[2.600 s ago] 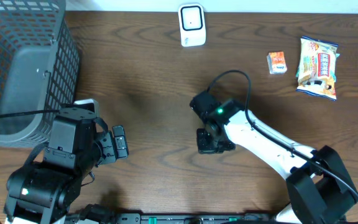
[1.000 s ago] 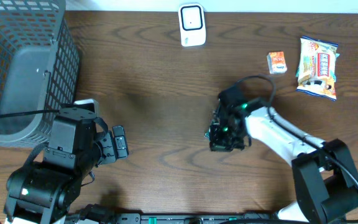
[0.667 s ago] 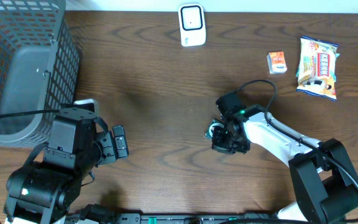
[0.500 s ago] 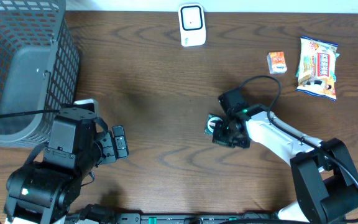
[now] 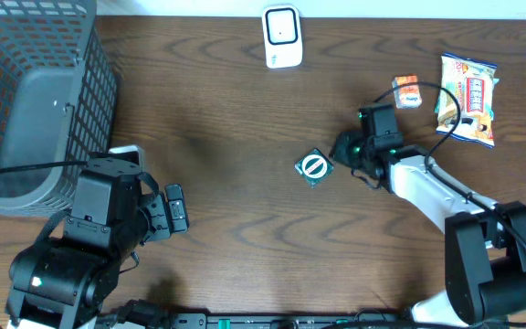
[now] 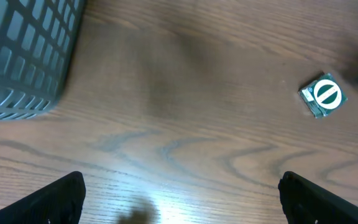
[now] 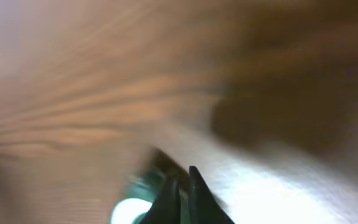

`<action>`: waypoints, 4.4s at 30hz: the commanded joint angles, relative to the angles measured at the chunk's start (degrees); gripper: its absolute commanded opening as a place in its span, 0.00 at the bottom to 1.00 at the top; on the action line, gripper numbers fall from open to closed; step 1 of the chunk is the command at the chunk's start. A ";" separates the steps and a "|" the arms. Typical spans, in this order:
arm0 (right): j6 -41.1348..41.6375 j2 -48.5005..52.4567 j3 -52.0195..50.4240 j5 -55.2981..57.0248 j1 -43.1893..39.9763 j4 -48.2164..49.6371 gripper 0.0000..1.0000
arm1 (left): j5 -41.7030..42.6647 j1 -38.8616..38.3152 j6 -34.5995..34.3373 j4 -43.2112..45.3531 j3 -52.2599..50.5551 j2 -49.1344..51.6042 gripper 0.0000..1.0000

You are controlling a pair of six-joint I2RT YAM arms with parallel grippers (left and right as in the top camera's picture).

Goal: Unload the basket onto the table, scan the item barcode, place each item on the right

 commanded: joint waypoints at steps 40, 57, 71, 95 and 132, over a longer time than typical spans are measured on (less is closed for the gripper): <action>1.18 6.19 4.22 10.49 17.14 -0.90 0.01 | -0.07 0.07 0.13 0.07 -0.02 -0.15 0.97; -1.86 0.72 11.50 18.69 12.79 -40.83 0.01 | -0.07 0.07 0.13 0.07 -0.02 -0.15 0.98; -25.27 -9.64 12.74 10.64 5.99 -35.56 0.74 | -0.07 0.07 0.13 0.07 -0.02 -0.15 0.97; -42.49 8.48 12.74 8.13 5.84 -30.73 0.68 | -0.07 0.07 0.13 0.07 -0.02 -0.15 0.97; -41.31 7.34 22.77 -65.55 -7.98 -43.87 0.51 | -0.07 0.07 0.13 0.07 -0.02 -0.15 0.98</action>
